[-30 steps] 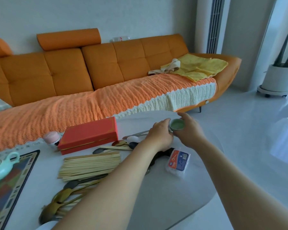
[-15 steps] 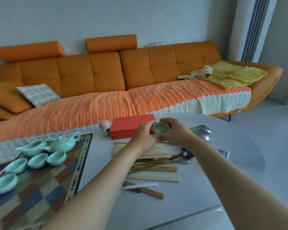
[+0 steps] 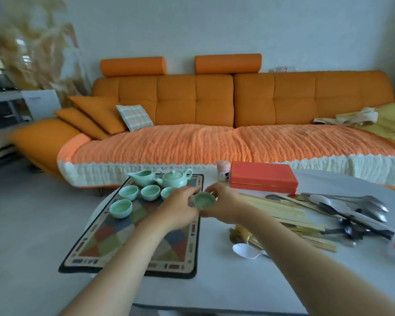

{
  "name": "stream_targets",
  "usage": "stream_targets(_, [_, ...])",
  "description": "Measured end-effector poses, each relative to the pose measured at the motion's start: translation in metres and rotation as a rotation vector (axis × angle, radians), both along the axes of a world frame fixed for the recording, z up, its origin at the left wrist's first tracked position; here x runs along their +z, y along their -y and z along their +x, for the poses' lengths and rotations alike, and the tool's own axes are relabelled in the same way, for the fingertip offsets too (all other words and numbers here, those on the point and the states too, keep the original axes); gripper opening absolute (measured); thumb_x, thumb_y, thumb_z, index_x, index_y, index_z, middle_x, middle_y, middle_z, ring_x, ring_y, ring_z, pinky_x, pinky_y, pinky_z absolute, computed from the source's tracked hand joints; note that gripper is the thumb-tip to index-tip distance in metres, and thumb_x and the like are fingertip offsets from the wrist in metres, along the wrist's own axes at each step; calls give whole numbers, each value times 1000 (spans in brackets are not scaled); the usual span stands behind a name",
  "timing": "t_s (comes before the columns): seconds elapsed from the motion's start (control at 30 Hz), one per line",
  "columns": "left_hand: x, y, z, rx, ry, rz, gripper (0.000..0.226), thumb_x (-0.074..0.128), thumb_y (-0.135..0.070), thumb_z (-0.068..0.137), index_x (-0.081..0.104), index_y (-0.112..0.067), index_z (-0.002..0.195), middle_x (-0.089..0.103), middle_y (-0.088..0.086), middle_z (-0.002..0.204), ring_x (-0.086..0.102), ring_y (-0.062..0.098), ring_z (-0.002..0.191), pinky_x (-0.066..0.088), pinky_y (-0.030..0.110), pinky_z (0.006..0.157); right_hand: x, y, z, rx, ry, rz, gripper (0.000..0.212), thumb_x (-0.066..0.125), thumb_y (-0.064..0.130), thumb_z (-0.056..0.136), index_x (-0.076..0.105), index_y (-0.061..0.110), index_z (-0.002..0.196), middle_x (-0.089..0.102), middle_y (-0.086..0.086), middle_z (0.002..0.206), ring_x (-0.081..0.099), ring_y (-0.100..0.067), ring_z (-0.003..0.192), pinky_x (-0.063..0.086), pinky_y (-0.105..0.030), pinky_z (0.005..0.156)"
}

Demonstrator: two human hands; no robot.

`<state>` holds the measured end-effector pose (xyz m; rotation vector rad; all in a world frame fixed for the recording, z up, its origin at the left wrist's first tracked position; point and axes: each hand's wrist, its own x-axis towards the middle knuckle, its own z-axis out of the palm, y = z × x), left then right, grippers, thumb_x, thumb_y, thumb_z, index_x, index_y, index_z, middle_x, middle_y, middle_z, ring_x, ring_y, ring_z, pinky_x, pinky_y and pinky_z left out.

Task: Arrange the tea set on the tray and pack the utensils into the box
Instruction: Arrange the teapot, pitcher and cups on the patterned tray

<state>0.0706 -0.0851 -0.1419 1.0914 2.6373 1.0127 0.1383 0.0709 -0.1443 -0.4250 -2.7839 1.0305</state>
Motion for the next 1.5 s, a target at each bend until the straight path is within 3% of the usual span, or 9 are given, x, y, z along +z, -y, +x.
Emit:
stream_targets(0.2, [-17, 89, -48, 323, -370, -101, 51, 56, -20, 88, 49, -26, 138, 49, -2, 137, 38, 24, 128, 37, 43, 106, -22, 70, -40, 50, 35, 0, 55, 75, 36, 79, 53, 20, 127, 60, 2, 106, 59, -17, 92, 50, -28, 70])
stream_targets(0.37, [-36, 124, -74, 455, -313, -207, 62, 60, -40, 89, 37, -24, 144, 37, 4, 141, 34, 29, 129, 39, 40, 100, -35, 103, -63, 61, -10, 20, 58, 73, 43, 77, 57, 21, 129, 48, -1, 128, 55, -21, 109, 44, -27, 83])
stream_targets(0.5, [-43, 135, -86, 451, -172, -103, 61, 61, -32, 90, 36, -22, 145, 41, 9, 133, 35, 32, 128, 43, 43, 97, -36, 123, -75, 94, -103, 13, 36, 74, 37, 78, 64, 20, 108, 62, 0, 106, 60, -20, 93, 54, -36, 78])
stream_targets(0.7, [-46, 142, -99, 391, -81, -48, 56, 58, -38, 92, 41, -23, 143, 48, 7, 138, 42, 32, 130, 41, 44, 103, -44, 135, -87, -2, -173, -1, 44, 71, 48, 80, 53, 22, 111, 48, 1, 115, 54, -18, 93, 47, -33, 80])
stream_targets(0.93, [-41, 135, -94, 363, -25, -2, 63, 62, -36, 92, 36, -21, 148, 40, 10, 146, 37, 30, 135, 35, 39, 105, -48, 123, -84, 66, -167, 39, 52, 75, 33, 80, 48, 23, 123, 46, 0, 123, 58, -17, 92, 47, -29, 79])
stream_targets(1.07, [-24, 125, -86, 448, -206, -110, 46, 56, -35, 88, 48, -27, 133, 49, 4, 131, 39, 33, 125, 39, 44, 93, -37, 93, -72, 37, -204, 48, 40, 66, 28, 86, 52, 24, 123, 47, 1, 127, 60, -18, 92, 46, -30, 82])
stream_targets(1.2, [-3, 94, -78, 442, -283, 39, 47, 56, -32, 88, 48, -25, 134, 50, 0, 130, 38, 26, 123, 34, 40, 100, -19, 47, -64, -43, -219, 122, 39, 60, 19, 87, 55, 18, 126, 50, -2, 129, 59, -20, 93, 48, -33, 84])
stream_targets(1.3, [2, 51, -69, 291, -275, 80, 42, 56, -30, 89, 49, -25, 131, 49, -3, 128, 39, 22, 122, 34, 38, 103, -6, 7, -61, -99, -181, 261, 40, 58, 20, 90, 52, 20, 130, 46, -4, 133, 58, -22, 104, 51, -38, 90])
stream_targets(1.5, [-1, -17, -81, 151, -395, -148, 52, 53, -36, 92, 42, -25, 142, 44, -1, 142, 36, 25, 130, 31, 40, 107, -2, -63, -74, -227, -100, 611, 46, 55, 28, 90, 46, 24, 135, 49, -7, 132, 46, -29, 121, 38, -42, 103])
